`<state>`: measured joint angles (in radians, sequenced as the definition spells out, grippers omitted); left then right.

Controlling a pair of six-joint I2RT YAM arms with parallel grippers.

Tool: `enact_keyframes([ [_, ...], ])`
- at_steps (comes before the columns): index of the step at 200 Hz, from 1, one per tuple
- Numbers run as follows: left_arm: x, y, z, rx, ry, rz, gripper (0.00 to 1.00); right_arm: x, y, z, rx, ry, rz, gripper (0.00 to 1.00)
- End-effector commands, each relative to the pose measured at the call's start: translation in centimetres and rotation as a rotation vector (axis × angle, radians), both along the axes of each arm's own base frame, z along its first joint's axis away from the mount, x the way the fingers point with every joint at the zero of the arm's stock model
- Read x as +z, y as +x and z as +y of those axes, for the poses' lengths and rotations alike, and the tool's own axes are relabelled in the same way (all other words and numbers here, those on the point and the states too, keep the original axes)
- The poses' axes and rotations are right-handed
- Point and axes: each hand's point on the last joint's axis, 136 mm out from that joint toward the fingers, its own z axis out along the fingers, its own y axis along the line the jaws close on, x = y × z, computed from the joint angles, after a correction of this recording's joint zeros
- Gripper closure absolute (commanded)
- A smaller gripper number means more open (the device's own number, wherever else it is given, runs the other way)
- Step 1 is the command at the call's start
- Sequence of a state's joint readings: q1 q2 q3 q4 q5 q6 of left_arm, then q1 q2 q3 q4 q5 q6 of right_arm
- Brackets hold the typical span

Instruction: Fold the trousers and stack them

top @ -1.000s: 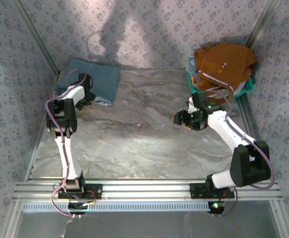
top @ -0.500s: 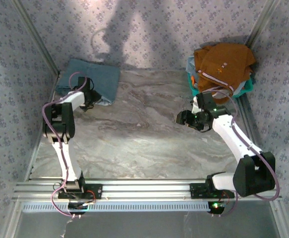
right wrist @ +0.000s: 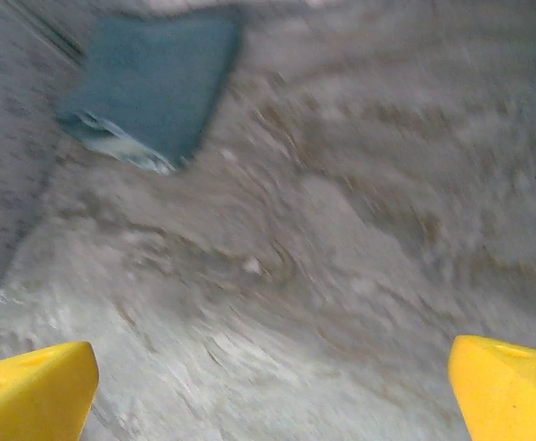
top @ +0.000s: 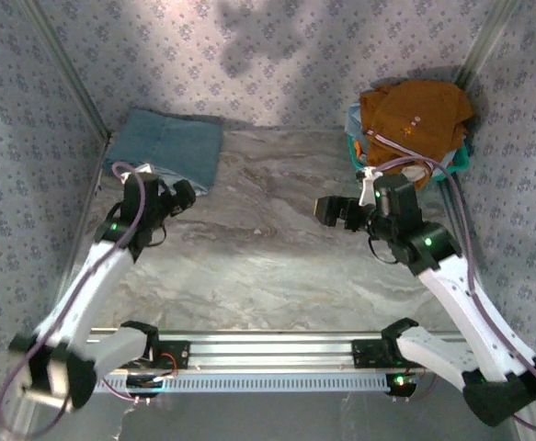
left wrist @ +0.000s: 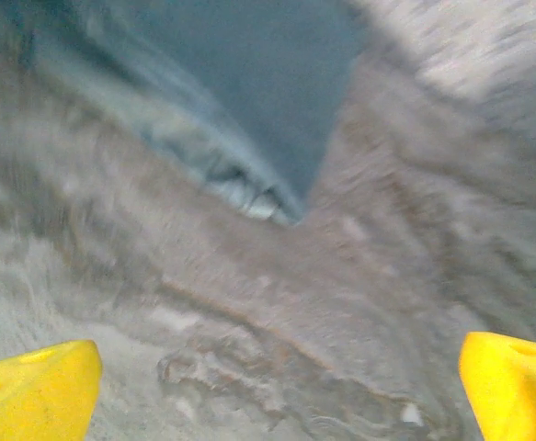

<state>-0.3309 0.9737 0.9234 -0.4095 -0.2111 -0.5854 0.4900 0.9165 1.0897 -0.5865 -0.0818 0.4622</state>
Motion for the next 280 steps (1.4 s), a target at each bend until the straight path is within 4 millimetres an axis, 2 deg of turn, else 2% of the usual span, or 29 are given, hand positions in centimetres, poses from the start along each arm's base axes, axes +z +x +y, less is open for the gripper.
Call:
enact_keyframes([
  [1, 4.0, -3.5, 2.3, 0.087, 0.173, -0.174, 0.00, 6.0, 1.2, -1.1, -0.124, 0.039, -0.296, 0.00],
  [12, 5.3, -4.5, 2.8, 0.128, 0.144, -0.262, 0.00, 6.5, 2.0, -1.7, -0.184, -0.021, -0.386, 0.00],
  [30, 5.4, -4.8, 3.3, 0.151, 0.166, -0.326, 0.00, 4.8, 4.0, -3.7, -0.318, -0.167, -0.372, 0.00],
  [40, 4.4, -4.8, 5.0, 0.254, 0.195, -0.298, 0.01, 3.5, 5.0, -4.9, -0.354, -0.260, -0.341, 0.00],
  [53, 3.0, -4.7, 6.5, 0.334, 0.283, -0.277, 0.01, 1.6, 6.4, -4.7, -0.262, -0.361, -0.349, 0.00],
  [64, 2.0, -3.7, 6.1, 0.263, 0.399, -0.306, 0.00, 0.0, 7.1, -4.2, -0.152, -0.421, -0.374, 0.00],
  [79, -0.2, -2.8, 6.5, 0.235, 0.424, -0.371, 0.00, -1.9, 7.5, -4.4, -0.057, -0.493, -0.427, 0.00],
  [98, -3.6, -1.9, 5.7, 0.052, 0.479, -0.437, 0.00, -4.2, 8.0, -6.1, -0.084, -0.551, -0.475, 0.00],
  [122, -6.8, -1.3, 8.3, 0.110, 0.520, -0.414, 0.00, -7.1, 8.6, -9.4, -0.179, -0.525, -0.436, 0.00],
  [149, -9.5, 0.0, 10.7, 0.175, 0.446, -0.371, 0.00, -10.3, 9.0, -12.8, -0.289, -0.462, -0.395, 0.00],
  [166, -10.6, 1.4, 10.6, 0.155, 0.434, -0.355, 0.00, -11.9, 9.0, -14.1, -0.321, -0.474, -0.383, 0.00],
  [191, -12.7, 3.4, 9.9, 0.097, 0.431, -0.323, 0.00, -14.2, 9.1, -15.0, -0.338, -0.492, -0.366, 0.00],
  [213, -14.4, 4.8, 10.3, 0.093, 0.406, -0.275, 0.00, -15.7, 10.1, -15.3, -0.319, -0.559, -0.354, 0.00],
  [223, -15.5, 5.5, 10.0, 0.058, 0.393, -0.252, 0.00, -16.7, 10.6, -15.7, -0.344, -0.527, -0.324, 0.00],
  [248, -16.1, 6.8, 9.1, -0.022, 0.392, -0.196, 0.00, -18.7, 11.2, -15.7, -0.349, -0.485, -0.308, 0.00],
  [260, -16.3, 7.1, 9.1, -0.032, 0.384, -0.173, 0.00, -20.0, 11.5, -16.4, -0.376, -0.475, -0.288, 0.00],
  [270, -16.4, 7.5, 9.2, -0.033, 0.380, -0.155, 0.00, -21.9, 11.6, -17.2, -0.411, -0.458, -0.262, 0.00],
  [280, -16.5, 7.7, 9.1, -0.038, 0.384, -0.141, 0.00, -21.8, 12.0, -18.0, -0.459, -0.441, -0.284, 0.00],
])
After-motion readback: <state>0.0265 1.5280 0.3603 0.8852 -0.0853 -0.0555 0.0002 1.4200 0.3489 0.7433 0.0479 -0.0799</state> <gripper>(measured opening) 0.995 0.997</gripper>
